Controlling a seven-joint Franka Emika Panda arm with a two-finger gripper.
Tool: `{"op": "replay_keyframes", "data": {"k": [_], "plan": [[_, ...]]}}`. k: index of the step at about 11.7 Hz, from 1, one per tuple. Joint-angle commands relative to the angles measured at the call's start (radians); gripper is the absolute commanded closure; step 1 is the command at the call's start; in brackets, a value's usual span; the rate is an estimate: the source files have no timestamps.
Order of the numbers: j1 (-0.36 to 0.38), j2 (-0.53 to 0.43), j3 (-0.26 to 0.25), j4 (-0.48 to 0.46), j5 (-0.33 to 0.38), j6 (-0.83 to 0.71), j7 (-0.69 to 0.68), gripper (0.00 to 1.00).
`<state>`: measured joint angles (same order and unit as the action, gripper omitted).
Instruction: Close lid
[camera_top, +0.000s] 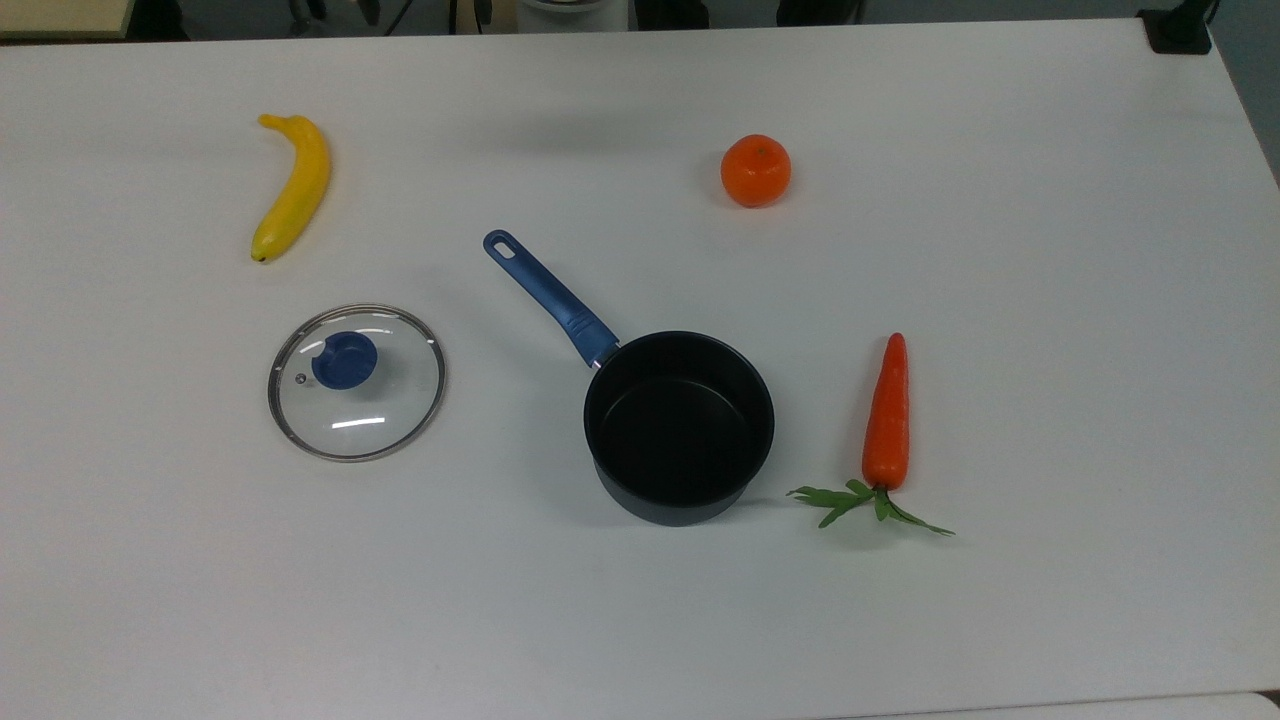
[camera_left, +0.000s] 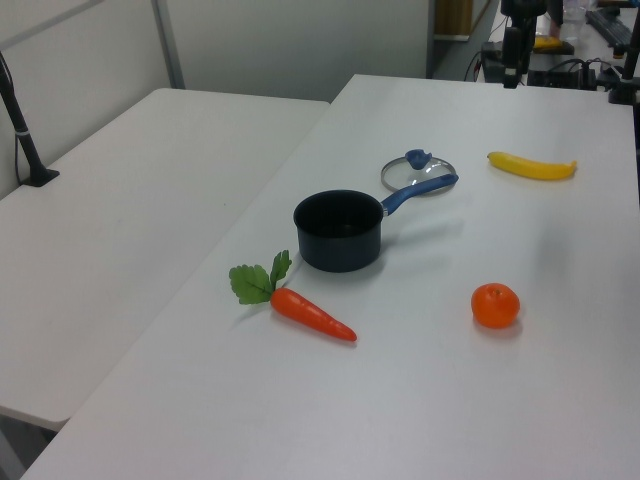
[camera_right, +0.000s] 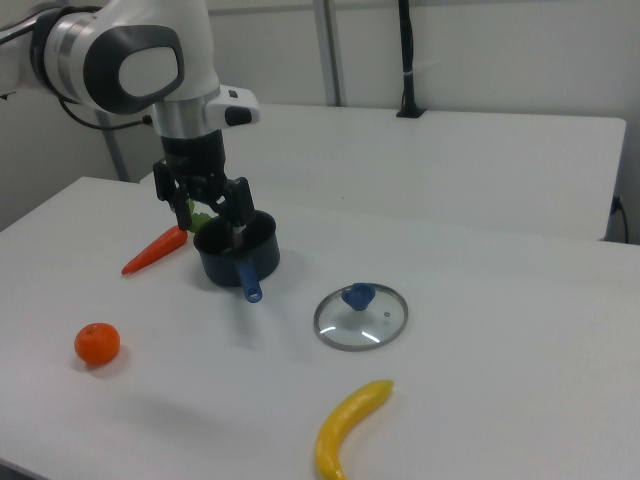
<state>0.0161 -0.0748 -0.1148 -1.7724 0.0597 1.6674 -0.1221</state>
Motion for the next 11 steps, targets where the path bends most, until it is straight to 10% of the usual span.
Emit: {"op": "replay_keyframes", "data": {"k": [1, 11], "plan": [[0.004, -0.005, -0.013, 0.011, -0.005, -0.028, 0.003, 0.00], [0.019, 0.052, -0.010, 0.048, 0.031, 0.073, -0.004, 0.00]]}}
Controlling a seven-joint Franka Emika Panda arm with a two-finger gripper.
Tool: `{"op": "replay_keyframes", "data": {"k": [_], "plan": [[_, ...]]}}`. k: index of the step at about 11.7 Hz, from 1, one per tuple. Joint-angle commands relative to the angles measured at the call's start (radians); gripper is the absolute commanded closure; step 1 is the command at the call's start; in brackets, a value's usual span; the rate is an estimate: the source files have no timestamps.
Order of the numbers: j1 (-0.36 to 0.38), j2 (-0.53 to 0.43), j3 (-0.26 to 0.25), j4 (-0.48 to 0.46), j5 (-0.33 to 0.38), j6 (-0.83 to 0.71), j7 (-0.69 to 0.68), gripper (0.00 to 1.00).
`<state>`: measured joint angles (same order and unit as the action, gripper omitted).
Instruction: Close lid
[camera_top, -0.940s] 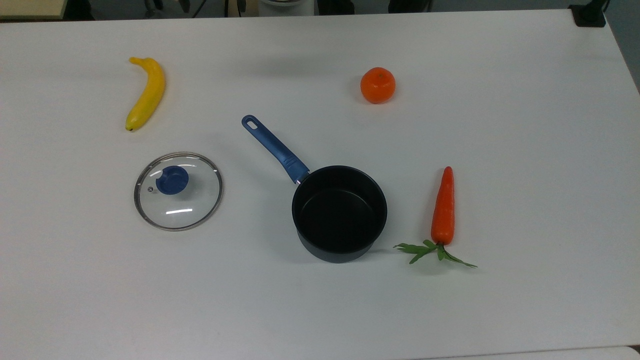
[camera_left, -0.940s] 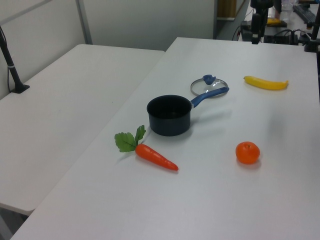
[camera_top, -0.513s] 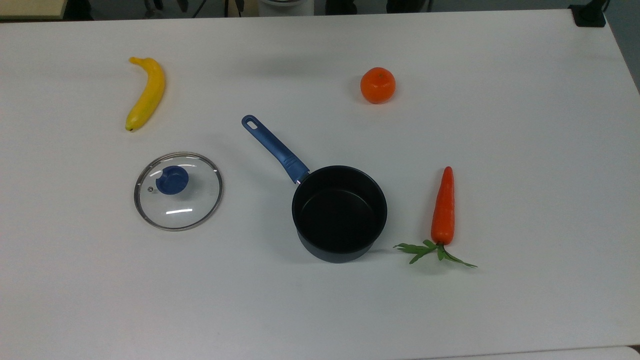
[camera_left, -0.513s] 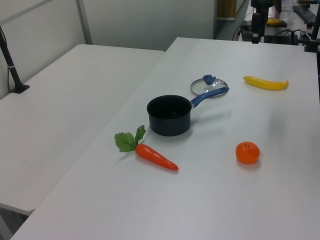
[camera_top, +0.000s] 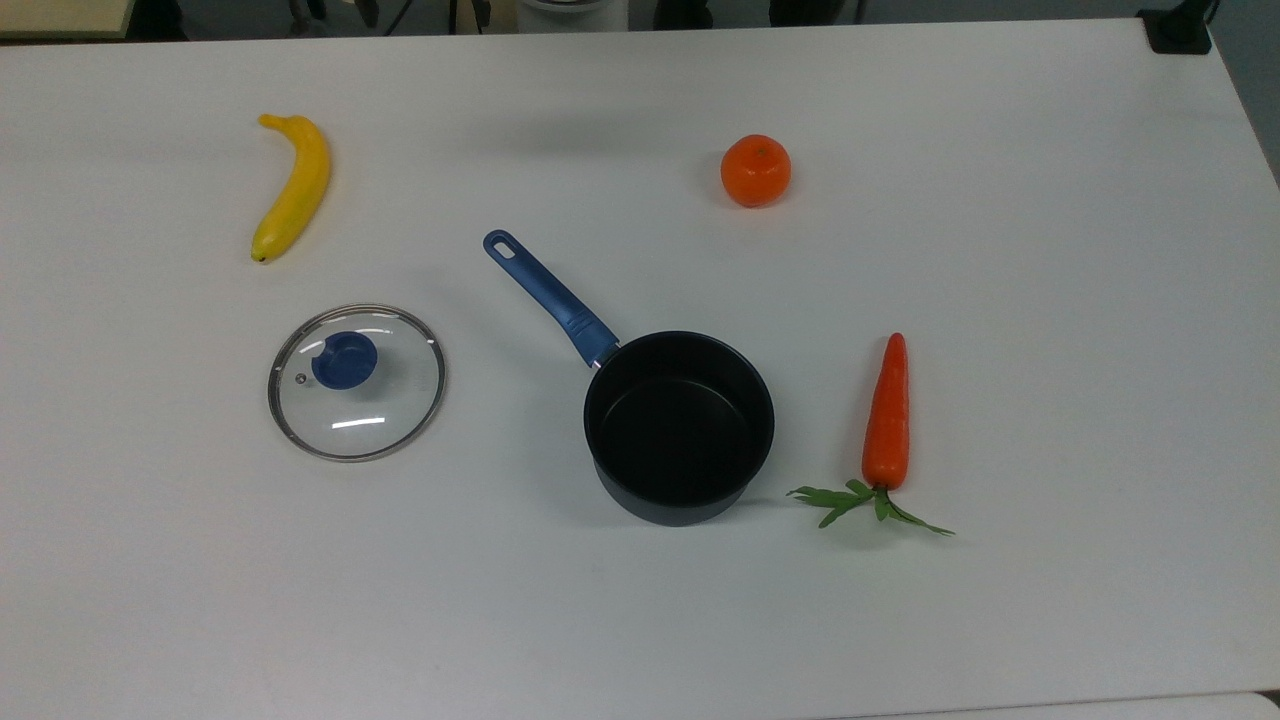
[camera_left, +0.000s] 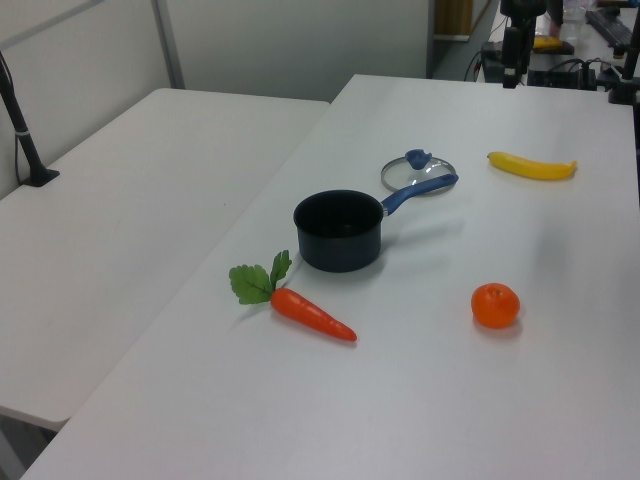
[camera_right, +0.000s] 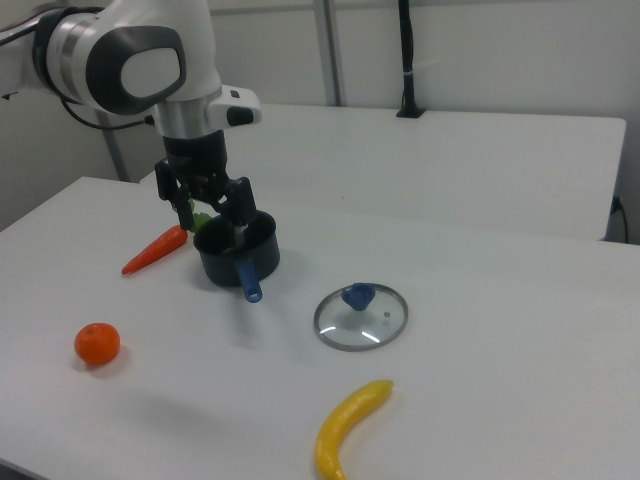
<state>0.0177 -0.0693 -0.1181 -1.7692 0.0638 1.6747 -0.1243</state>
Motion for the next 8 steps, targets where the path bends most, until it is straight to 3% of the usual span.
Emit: {"op": "replay_keyframes", "data": {"k": [1, 4, 7, 8], "plan": [[0.018, 0.095, -0.003, 0.075, 0.049, 0.086, 0.006, 0.00], [0.054, 0.178, -0.002, 0.145, 0.183, 0.274, 0.020, 0.00], [0.111, 0.245, 0.003, 0.154, 0.191, 0.468, 0.129, 0.00], [0.129, 0.296, 0.003, 0.199, 0.189, 0.499, 0.132, 0.00]]}}
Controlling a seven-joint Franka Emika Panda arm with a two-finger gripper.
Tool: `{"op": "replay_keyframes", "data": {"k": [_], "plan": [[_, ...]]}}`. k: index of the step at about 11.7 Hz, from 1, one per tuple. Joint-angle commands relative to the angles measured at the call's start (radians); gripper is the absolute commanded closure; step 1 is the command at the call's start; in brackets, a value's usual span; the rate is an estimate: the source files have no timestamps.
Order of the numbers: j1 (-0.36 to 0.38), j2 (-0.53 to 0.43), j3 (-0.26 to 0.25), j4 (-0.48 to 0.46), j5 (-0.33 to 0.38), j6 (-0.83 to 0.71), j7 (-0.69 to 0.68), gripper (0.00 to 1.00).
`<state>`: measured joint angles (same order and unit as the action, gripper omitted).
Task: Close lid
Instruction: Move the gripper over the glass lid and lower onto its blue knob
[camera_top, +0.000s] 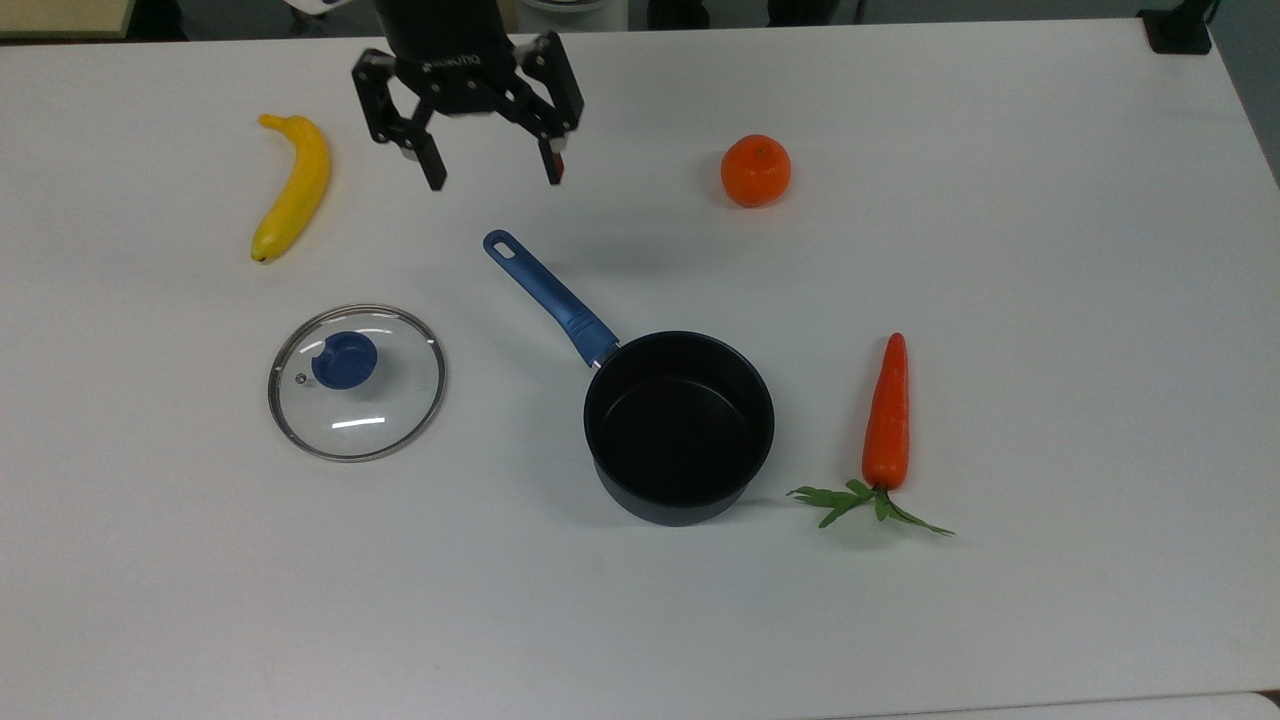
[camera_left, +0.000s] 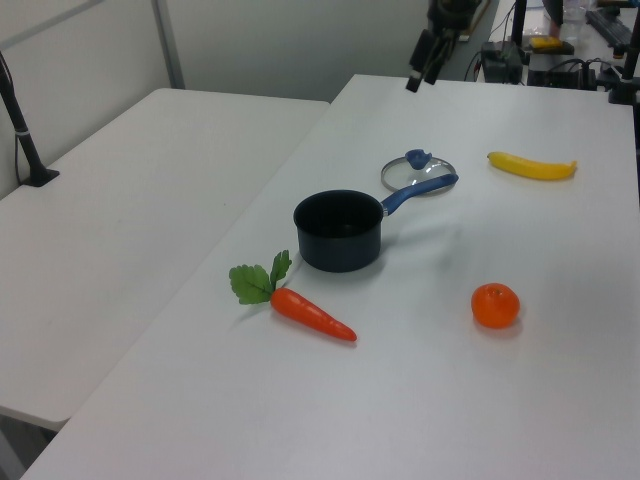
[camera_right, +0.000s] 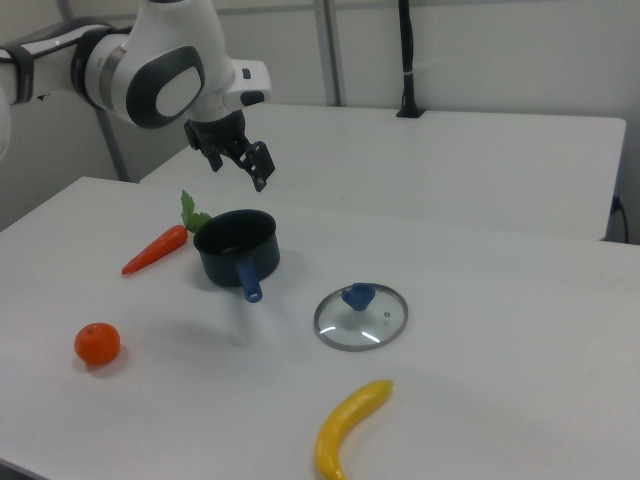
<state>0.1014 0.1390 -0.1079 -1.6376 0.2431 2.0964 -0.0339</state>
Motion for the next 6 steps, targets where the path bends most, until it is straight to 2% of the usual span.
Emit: {"op": "replay_keyframes", "data": {"k": [1, 2, 4, 6], "plan": [[0.049, 0.132, -0.007, 0.097, 0.004, 0.079, 0.040, 0.00], [0.049, 0.154, -0.009, 0.101, -0.001, 0.080, 0.039, 0.00], [0.035, 0.128, -0.042, 0.093, -0.033, 0.065, 0.008, 0.00], [0.034, 0.139, -0.122, 0.079, -0.039, 0.068, -0.048, 0.00]]}}
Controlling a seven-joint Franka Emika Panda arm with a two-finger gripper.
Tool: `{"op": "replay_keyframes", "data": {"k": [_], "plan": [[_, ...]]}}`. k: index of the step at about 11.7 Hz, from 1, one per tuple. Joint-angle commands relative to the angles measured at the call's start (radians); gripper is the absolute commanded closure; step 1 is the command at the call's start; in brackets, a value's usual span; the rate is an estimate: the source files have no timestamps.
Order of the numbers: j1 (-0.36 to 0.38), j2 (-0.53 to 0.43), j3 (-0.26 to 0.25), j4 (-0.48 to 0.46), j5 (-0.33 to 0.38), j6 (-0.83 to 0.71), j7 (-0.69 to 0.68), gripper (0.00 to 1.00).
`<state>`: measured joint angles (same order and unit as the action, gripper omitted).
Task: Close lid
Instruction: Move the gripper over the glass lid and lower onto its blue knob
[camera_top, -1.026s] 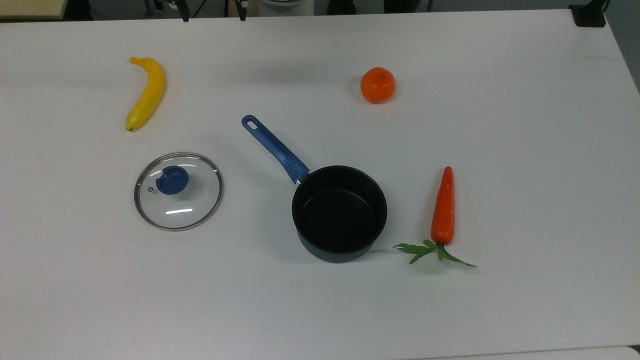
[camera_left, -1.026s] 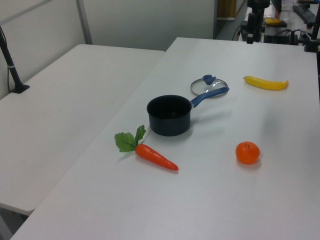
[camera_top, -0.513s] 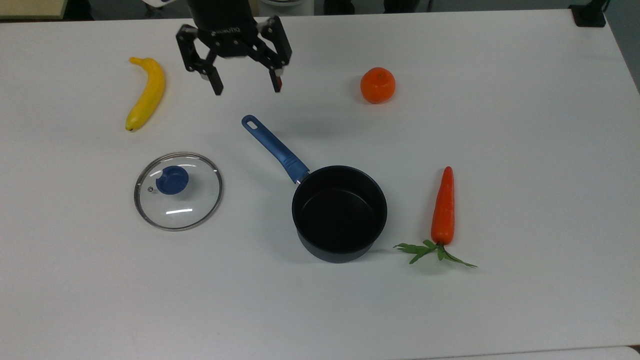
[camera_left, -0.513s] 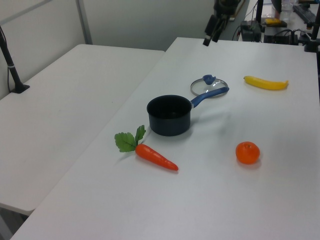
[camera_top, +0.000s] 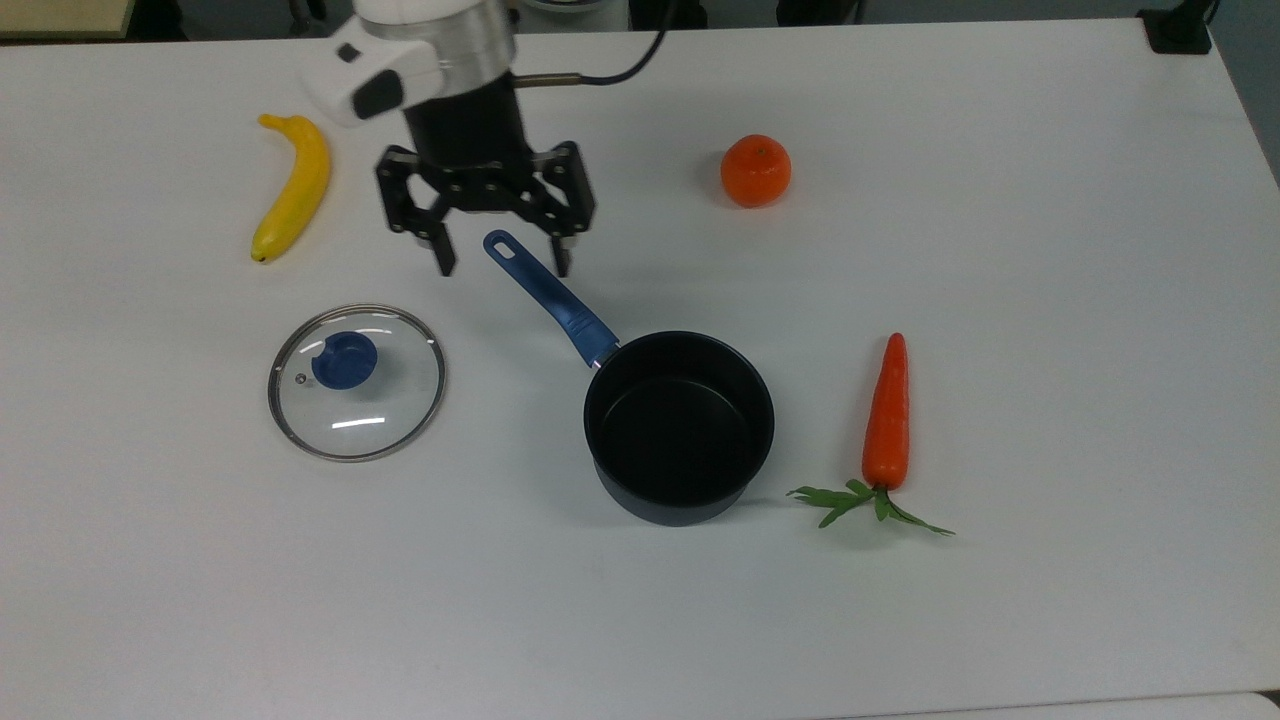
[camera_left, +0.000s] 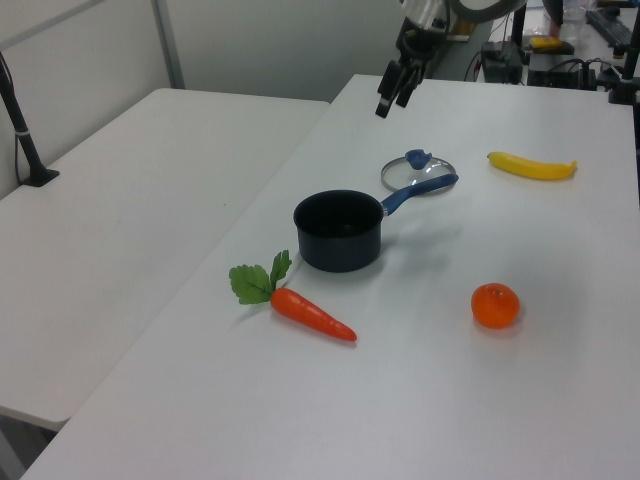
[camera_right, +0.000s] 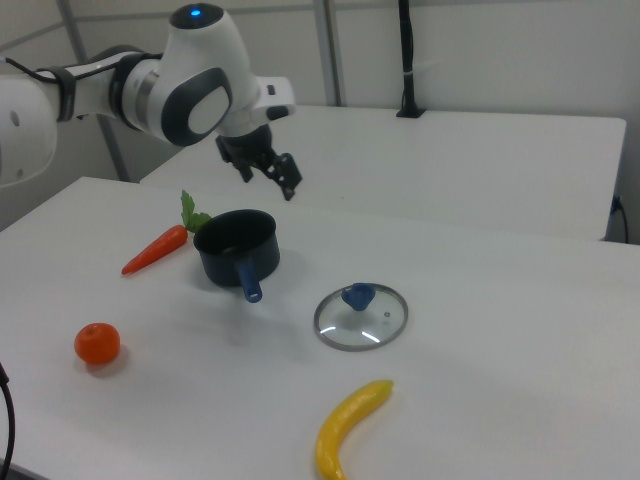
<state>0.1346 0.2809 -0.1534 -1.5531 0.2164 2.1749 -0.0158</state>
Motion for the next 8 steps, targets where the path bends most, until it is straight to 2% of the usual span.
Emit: {"op": "replay_keyframes", "data": {"k": [1, 2, 5, 7, 8], "plan": [[0.000, 0.021, -0.104, -0.016, -0.026, -0.007, -0.108, 0.00], [-0.007, 0.061, -0.123, -0.016, -0.035, 0.000, -0.118, 0.00], [-0.036, 0.161, -0.124, -0.010, -0.045, 0.063, -0.093, 0.00], [-0.061, 0.181, -0.124, -0.016, -0.049, 0.077, -0.006, 0.00], [-0.070, 0.181, -0.123, -0.018, -0.049, 0.076, -0.004, 0.00]]}}
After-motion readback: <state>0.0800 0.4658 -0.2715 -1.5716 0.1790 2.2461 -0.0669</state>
